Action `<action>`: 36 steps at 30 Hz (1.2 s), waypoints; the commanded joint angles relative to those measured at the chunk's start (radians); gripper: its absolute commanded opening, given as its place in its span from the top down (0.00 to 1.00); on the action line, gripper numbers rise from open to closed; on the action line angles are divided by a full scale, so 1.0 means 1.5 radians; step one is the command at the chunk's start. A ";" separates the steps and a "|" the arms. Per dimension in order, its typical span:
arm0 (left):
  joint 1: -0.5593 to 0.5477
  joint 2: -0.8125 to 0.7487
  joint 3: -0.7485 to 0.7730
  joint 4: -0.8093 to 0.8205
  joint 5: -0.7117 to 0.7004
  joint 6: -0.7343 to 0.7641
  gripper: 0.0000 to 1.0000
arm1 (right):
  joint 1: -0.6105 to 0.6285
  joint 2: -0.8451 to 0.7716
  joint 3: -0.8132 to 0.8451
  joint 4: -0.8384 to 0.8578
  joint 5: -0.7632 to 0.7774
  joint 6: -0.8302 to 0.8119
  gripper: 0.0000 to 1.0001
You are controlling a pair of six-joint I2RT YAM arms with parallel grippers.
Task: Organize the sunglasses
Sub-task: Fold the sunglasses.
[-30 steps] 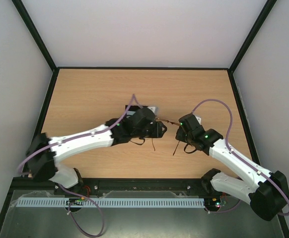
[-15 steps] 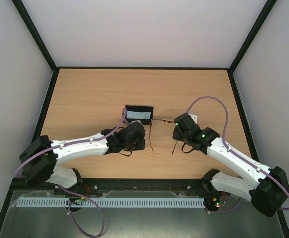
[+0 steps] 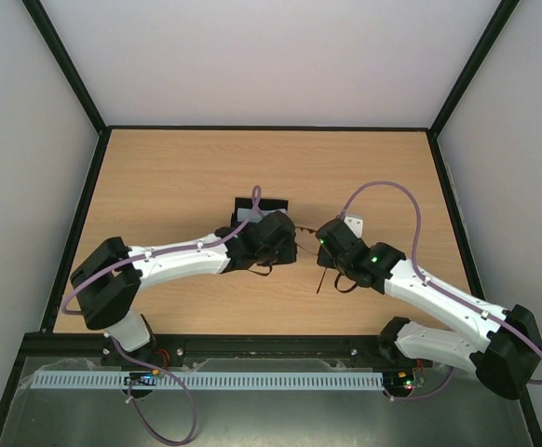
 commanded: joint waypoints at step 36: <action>0.088 -0.645 -0.269 -0.183 0.461 -0.021 0.01 | 0.135 -0.040 0.121 -0.134 -0.307 -0.250 0.99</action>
